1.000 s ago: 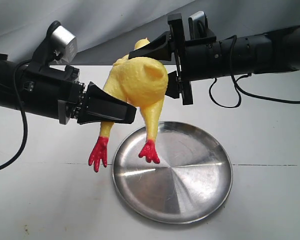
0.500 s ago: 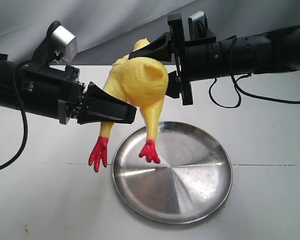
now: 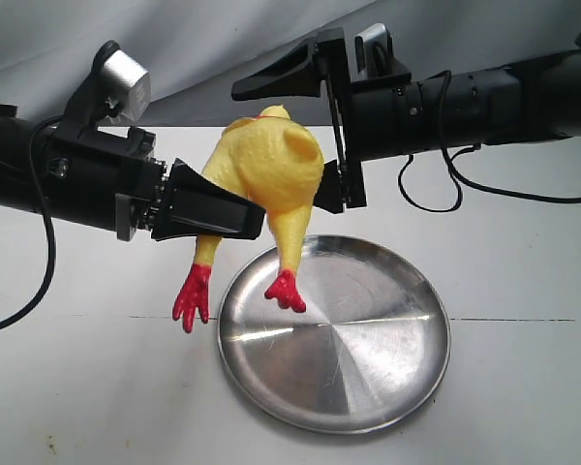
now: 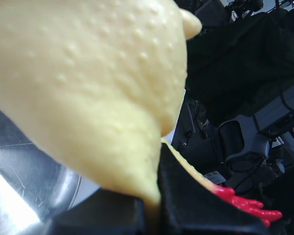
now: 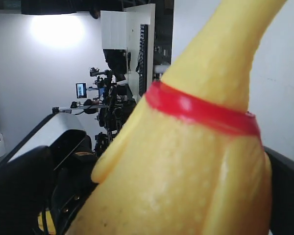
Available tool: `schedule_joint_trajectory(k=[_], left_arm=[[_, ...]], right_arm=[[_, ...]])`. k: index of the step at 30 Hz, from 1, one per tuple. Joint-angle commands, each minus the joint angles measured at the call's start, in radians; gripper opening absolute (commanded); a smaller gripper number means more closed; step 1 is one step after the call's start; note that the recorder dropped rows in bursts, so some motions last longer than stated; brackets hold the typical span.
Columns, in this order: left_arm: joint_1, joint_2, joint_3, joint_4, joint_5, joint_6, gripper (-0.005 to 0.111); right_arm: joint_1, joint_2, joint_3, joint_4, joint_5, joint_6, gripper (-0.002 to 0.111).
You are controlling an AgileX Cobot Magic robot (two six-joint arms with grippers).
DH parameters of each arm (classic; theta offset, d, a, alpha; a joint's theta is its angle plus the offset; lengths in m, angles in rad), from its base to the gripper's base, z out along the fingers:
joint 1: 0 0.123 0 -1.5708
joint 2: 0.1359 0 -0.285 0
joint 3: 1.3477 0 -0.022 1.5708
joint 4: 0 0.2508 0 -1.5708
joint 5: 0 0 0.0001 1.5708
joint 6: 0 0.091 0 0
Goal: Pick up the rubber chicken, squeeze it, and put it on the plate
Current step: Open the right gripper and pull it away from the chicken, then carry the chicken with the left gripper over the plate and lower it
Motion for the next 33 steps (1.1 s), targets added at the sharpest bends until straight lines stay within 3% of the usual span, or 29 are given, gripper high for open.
schedule_joint_trajectory(k=[1,6,19,22,30,31,33], left_arm=[[-0.002,-0.006,-0.002,-0.026,0.004,0.011,0.0],[-0.002,-0.006,-0.002,-0.026,0.004,0.011,0.0],[-0.002,-0.006,-0.002,-0.031,0.004,0.018,0.0],[-0.002,-0.006,-0.002,-0.023,0.004,0.018,0.0],[-0.002,-0.006,-0.002,0.014,-0.114,-0.021,0.0],[-0.002,-0.006,-0.002,0.024,-0.127,-0.023,0.0],[-0.002,-0.002,-0.002,0.033,-0.141,-0.024,0.0]], right_arm=[[0.002,-0.005,-0.004,0.001,0.012,-0.003,0.105],[-0.038,-0.005,-0.004,-0.01,0.012,0.005,0.105],[-0.262,-0.007,-0.004,-0.232,0.012,0.003,0.102],[-0.291,-0.007,-0.004,-0.272,0.012,0.003,0.085],[-0.305,-0.025,-0.004,-0.265,0.012,-0.069,0.006],[-0.305,-0.038,-0.004,-0.264,0.012,-0.083,0.0],[-0.305,-0.067,-0.004,-0.261,0.012,-0.106,0.0]])
